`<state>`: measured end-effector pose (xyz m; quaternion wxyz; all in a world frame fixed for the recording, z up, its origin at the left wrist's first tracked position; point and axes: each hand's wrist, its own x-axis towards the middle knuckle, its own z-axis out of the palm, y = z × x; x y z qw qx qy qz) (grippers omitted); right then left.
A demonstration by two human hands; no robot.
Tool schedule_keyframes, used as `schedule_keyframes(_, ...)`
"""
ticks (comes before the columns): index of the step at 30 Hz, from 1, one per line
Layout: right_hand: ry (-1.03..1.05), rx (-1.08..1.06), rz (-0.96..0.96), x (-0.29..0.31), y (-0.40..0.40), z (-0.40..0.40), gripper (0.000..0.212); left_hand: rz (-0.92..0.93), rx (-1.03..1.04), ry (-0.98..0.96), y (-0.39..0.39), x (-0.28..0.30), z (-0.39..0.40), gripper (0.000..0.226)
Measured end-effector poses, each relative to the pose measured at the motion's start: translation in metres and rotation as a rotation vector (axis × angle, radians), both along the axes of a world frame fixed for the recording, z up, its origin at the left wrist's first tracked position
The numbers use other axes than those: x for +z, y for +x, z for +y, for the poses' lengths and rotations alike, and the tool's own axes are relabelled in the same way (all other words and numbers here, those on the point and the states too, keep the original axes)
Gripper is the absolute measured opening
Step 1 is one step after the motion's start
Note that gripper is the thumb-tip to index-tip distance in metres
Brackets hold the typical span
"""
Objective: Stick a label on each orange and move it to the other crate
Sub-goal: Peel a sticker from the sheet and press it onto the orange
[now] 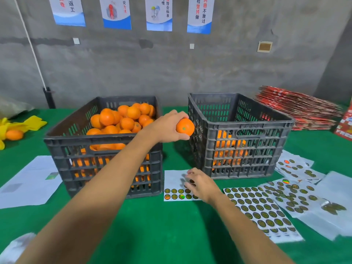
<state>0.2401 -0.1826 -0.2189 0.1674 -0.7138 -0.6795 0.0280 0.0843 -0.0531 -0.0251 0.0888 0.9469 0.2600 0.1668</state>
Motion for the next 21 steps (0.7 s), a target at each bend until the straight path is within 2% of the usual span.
schedule_keyframes(3, -0.085, -0.033, 0.152, -0.026, 0.001, -0.005, 0.060, -0.011, 0.005, -0.008, 0.000, -0.001, 0.001, 0.073)
schedule_keyframes(5, -0.062, -0.063, 0.244, -0.039, 0.003, -0.007, 0.060, -0.007, 0.002, -0.003, 0.000, -0.002, 0.002, 0.074)
schedule_keyframes(14, 0.031, -0.149, 0.350, -0.050, 0.008, 0.009, 0.034, -0.049, -0.008, 0.009, 0.001, -0.003, 0.002, 0.075)
schedule_keyframes(21, 0.048, -0.247, 0.667, -0.051, 0.008, 0.017, 0.019, -0.055, 0.002, 0.001, 0.001, -0.003, 0.003, 0.075)
